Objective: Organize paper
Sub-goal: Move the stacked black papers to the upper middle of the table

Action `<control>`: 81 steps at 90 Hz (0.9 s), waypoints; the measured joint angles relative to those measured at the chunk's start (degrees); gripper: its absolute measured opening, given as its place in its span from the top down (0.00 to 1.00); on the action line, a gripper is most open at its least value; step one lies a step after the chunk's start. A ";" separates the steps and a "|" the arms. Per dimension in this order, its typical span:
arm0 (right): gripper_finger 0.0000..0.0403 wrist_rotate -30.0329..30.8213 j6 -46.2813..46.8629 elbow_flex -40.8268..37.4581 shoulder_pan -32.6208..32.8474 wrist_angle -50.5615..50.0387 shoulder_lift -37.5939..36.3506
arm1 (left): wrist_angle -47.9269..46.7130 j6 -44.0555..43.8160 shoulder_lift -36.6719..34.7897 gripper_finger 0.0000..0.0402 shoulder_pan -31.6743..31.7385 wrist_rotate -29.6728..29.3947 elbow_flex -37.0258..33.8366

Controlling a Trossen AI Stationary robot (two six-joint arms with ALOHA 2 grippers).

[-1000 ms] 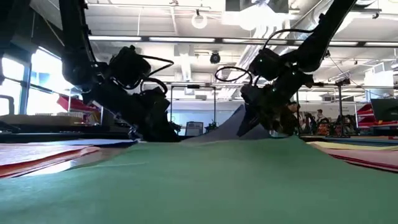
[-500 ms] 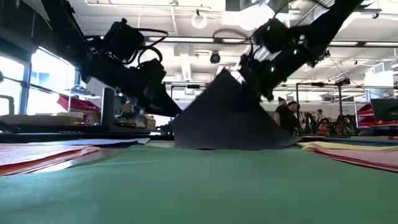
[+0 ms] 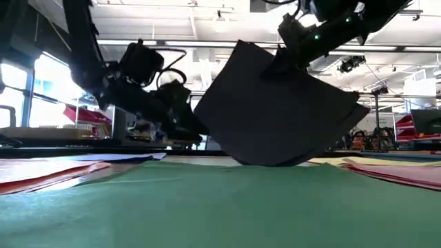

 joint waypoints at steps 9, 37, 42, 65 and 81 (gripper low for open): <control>1.00 -0.02 0.44 0.00 0.76 -0.19 0.01 | 10.28 -1.37 6.05 0.51 0.53 1.57 0.35; 1.00 -0.22 0.83 0.00 1.53 -0.41 0.02 | 29.61 -5.27 19.58 0.51 2.52 11.21 5.11; 1.00 -0.22 0.81 0.00 1.53 -0.42 0.02 | 29.75 -5.23 19.94 0.51 2.49 11.52 5.77; 1.00 -1.63 1.28 0.00 1.51 -0.69 0.02 | 28.87 -5.10 19.96 0.51 3.18 10.16 6.21; 1.00 -2.00 3.11 0.00 1.48 -5.76 0.02 | 29.04 -4.56 19.96 0.56 3.21 10.33 6.19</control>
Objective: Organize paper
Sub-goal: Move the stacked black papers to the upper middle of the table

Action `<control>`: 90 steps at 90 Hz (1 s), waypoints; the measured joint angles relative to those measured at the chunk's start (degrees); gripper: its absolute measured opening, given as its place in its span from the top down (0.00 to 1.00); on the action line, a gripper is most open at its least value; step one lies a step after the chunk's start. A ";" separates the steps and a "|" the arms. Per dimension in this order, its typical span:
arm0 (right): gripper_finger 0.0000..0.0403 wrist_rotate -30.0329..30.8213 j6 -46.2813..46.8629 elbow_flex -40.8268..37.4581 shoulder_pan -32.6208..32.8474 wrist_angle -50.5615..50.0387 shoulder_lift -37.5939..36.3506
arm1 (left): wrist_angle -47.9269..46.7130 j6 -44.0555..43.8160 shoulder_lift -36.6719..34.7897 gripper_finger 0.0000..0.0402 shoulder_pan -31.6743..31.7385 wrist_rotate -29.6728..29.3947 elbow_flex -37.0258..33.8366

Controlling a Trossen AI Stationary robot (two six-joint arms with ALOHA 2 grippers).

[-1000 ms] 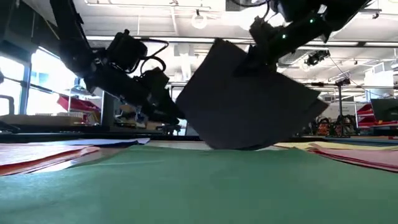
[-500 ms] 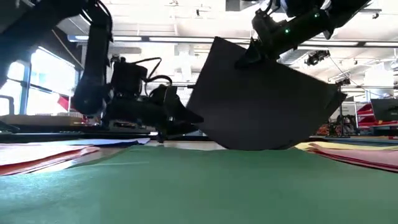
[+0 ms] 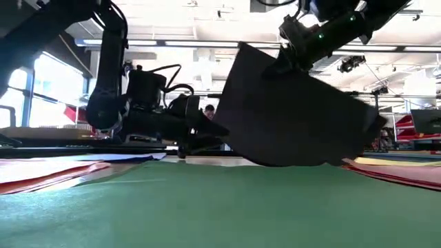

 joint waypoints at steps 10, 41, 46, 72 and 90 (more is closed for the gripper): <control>1.00 0.93 0.28 0.00 -0.03 -3.11 0.02 | 0.80 1.13 0.00 0.64 -0.04 0.26 0.00; 1.00 0.95 2.82 0.00 -0.01 -6.41 1.39 | 1.08 0.91 0.00 0.98 0.31 1.08 -0.02; 1.00 0.97 3.30 0.00 -0.01 -6.71 2.45 | 1.09 0.82 -0.01 0.99 0.31 1.13 -0.13; 1.00 3.49 2.97 0.00 -0.01 -4.39 7.04 | 0.77 3.15 -5.20 1.00 0.42 -0.55 -6.57; 1.00 4.23 -1.50 0.00 0.05 4.96 6.67 | -0.48 5.77 -16.58 1.00 0.40 0.50 -9.02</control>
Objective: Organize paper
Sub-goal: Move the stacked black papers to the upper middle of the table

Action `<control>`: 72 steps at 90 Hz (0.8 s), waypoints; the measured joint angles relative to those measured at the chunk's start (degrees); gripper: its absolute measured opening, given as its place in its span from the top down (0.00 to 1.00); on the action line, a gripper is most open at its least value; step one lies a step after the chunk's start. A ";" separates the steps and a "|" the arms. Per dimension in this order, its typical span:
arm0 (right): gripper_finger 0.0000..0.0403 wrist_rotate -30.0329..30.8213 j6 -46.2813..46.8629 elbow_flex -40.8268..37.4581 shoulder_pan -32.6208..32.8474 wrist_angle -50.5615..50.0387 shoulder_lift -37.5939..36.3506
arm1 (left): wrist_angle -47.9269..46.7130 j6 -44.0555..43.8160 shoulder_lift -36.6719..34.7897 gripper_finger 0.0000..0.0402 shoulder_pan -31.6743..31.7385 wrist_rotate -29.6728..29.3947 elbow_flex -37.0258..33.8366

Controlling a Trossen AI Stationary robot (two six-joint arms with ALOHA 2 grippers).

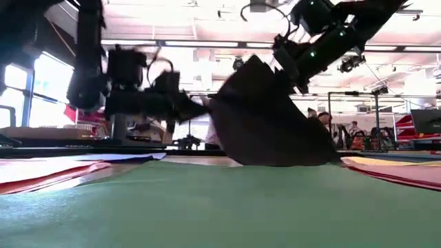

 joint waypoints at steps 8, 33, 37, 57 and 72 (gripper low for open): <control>1.00 0.00 -1.29 0.00 -0.01 2.77 -0.02 | -7.91 3.12 -7.22 1.00 -0.07 0.37 0.39; 1.00 -0.72 -2.52 0.07 0.17 7.52 -1.20 | -45.72 16.37 -29.25 1.00 -1.64 -5.31 6.13; 1.00 -0.74 -3.19 0.39 0.26 7.96 -1.64 | -49.94 18.22 -32.11 1.00 -2.26 -6.80 7.37; 1.00 -3.39 -3.38 4.94 0.24 7.55 -2.99 | -61.56 22.51 -40.12 1.00 -5.39 -9.97 11.66; 1.00 -5.35 -3.28 7.28 0.27 4.98 -2.81 | -65.96 25.29 -42.43 1.00 -7.53 -12.17 12.19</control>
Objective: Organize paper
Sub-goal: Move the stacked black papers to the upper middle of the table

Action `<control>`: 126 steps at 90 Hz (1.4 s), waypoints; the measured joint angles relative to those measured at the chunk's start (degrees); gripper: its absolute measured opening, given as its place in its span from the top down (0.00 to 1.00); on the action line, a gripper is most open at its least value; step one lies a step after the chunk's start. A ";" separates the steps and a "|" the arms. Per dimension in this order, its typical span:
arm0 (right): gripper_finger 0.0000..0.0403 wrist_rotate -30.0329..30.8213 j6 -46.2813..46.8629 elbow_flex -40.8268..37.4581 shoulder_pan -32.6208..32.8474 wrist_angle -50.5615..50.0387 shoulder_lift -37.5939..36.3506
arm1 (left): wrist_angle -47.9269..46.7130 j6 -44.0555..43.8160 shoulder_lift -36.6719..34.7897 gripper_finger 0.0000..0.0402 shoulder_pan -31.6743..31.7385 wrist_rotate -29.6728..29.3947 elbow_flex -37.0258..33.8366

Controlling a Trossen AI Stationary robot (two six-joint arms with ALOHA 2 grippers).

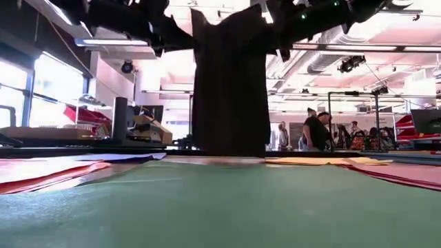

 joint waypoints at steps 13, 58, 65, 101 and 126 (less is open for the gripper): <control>1.00 -0.01 -0.16 0.00 0.62 -0.68 0.15 | -4.42 1.60 -1.53 1.00 -1.92 -1.77 -0.02; 0.93 2.08 -1.61 -0.13 0.74 -4.50 4.25 | -11.40 -1.59 -1.35 0.91 -2.49 -2.62 -1.11; 0.91 2.08 -2.56 -0.10 0.74 -4.39 4.02 | -10.87 -1.45 -1.38 0.88 -2.66 -3.18 -1.12; 1.00 4.48 -4.08 12.01 0.01 -22.64 3.82 | -6.75 -3.91 -3.42 0.99 -4.56 -9.87 -1.18; 1.00 0.55 -1.09 13.12 -1.30 -24.82 4.04 | -9.79 -6.50 -6.23 1.00 -4.59 -9.67 -1.18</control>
